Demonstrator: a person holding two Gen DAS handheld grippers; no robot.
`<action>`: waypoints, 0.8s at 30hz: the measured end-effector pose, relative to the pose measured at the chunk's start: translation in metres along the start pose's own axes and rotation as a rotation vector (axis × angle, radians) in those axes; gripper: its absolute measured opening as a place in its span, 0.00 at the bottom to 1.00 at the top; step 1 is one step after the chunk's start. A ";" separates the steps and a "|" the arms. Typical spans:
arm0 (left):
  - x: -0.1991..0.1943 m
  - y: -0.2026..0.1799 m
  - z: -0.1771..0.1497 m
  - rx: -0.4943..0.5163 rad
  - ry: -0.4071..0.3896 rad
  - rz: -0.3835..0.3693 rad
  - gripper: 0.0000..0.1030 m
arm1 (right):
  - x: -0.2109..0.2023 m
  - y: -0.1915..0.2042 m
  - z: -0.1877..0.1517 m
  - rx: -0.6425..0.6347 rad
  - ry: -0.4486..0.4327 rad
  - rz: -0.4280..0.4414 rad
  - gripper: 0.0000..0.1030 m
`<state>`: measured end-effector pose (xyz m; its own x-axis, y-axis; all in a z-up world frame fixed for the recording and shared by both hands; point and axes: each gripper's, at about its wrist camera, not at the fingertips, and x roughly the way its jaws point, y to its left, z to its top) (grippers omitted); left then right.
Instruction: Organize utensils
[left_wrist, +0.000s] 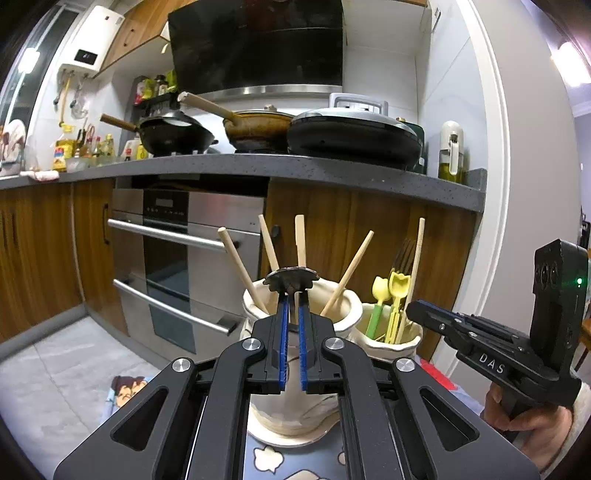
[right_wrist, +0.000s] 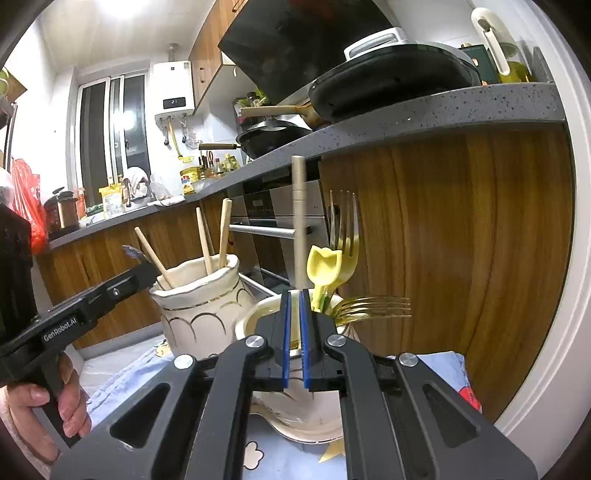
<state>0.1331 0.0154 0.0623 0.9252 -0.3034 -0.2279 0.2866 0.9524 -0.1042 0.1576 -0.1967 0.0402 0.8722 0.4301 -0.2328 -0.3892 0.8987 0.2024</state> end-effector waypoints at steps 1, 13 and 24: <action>-0.002 0.000 -0.001 -0.006 0.000 -0.003 0.18 | -0.001 0.000 0.000 0.005 0.005 0.001 0.08; -0.043 -0.006 -0.022 0.004 0.003 0.095 0.50 | -0.041 0.002 -0.022 0.015 0.024 -0.043 0.38; -0.065 -0.015 -0.048 0.087 0.035 0.196 0.82 | -0.062 0.008 -0.038 -0.027 0.059 -0.099 0.72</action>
<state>0.0568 0.0192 0.0317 0.9567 -0.1115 -0.2690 0.1239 0.9919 0.0295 0.0886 -0.2129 0.0203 0.8882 0.3427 -0.3061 -0.3104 0.9387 0.1502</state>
